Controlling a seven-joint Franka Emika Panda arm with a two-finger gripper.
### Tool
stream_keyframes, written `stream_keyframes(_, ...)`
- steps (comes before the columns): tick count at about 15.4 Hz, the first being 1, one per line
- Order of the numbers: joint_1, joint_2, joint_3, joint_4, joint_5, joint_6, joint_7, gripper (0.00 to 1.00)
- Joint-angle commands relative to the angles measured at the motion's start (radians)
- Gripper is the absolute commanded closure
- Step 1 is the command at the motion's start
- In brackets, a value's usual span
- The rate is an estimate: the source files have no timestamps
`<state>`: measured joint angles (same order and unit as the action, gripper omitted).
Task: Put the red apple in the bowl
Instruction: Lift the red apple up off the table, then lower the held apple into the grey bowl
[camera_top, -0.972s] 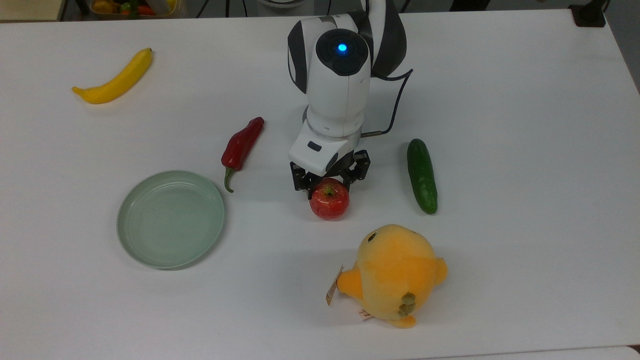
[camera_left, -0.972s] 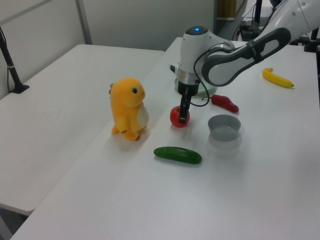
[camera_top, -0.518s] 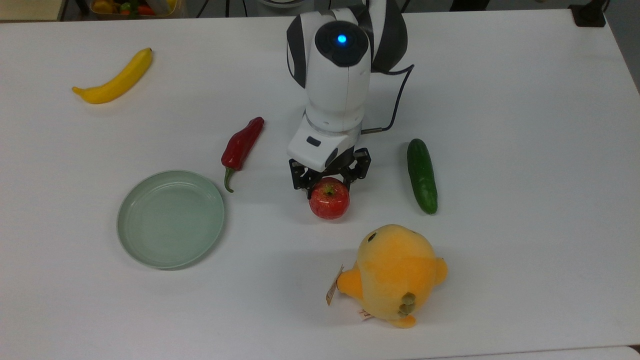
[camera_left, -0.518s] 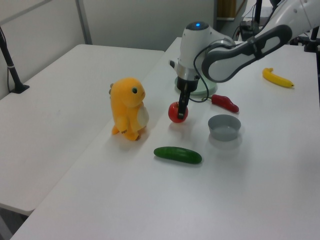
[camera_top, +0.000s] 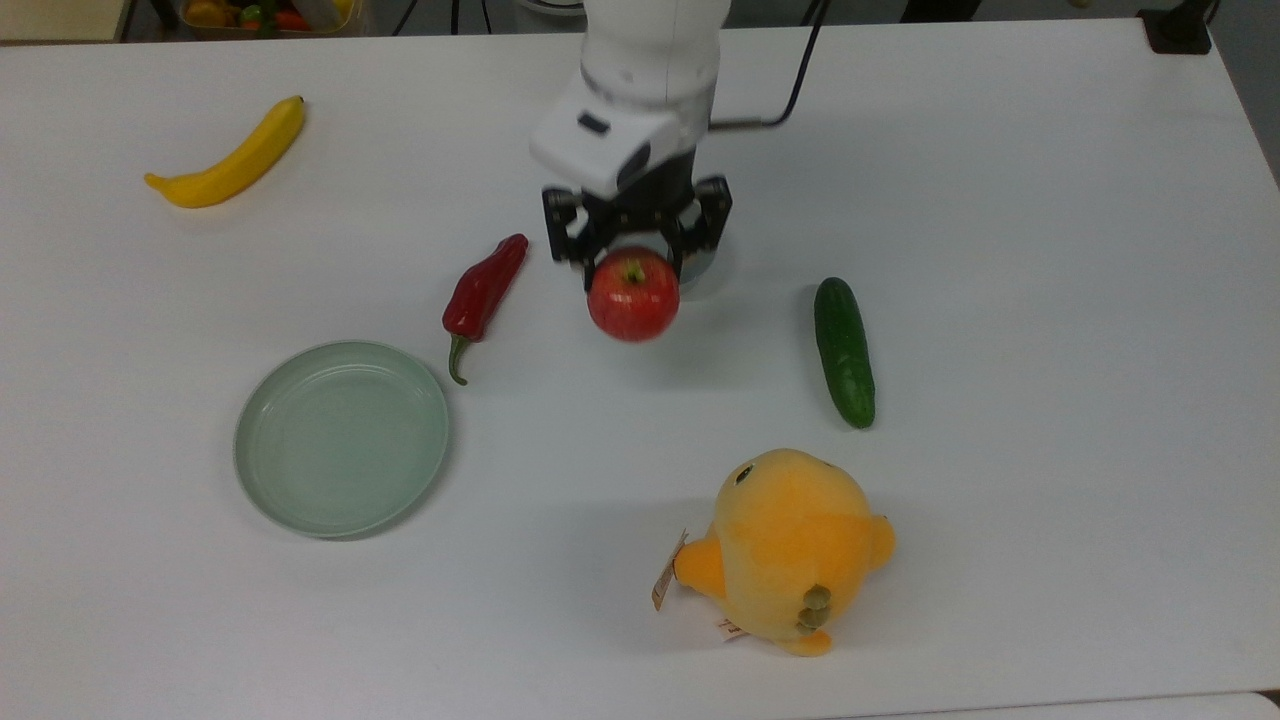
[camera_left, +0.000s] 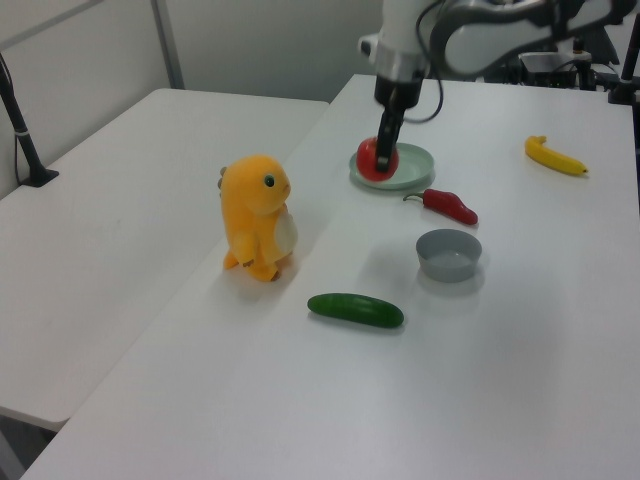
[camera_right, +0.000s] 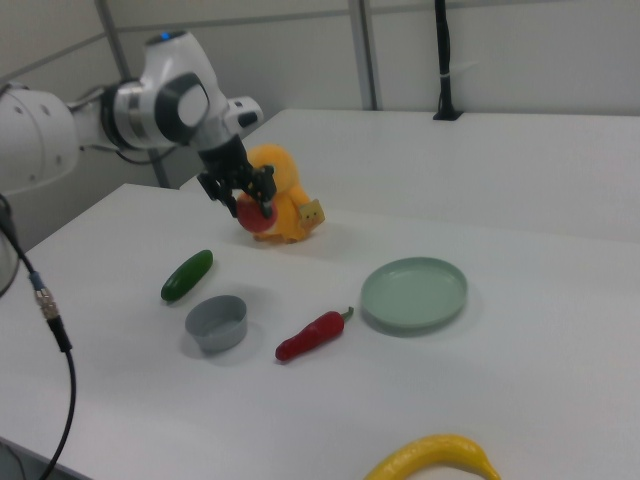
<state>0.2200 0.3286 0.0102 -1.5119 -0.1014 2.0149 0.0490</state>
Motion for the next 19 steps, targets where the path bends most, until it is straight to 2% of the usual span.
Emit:
stream_keyframes(1, 0.004, -0.167, -0.006, -0.092, -0.006, -0.099, 0.031, 0.81)
stream_keyframes(6, -0.010, -0.350, 0.002, -0.229, 0.002, -0.194, 0.029, 0.81)
stream_keyframes(9, -0.007, -0.457, 0.007, -0.364, 0.032, -0.191, 0.020, 0.81)
stream_keyframes(13, 0.002, -0.464, 0.030, -0.442, 0.045, -0.194, 0.025, 0.81)
stream_keyframes(15, 0.001, -0.459, 0.063, -0.497, 0.048, -0.177, 0.031, 0.81)
stream_keyframes(19, -0.007, -0.456, 0.083, -0.642, 0.049, 0.084, 0.070, 0.81)
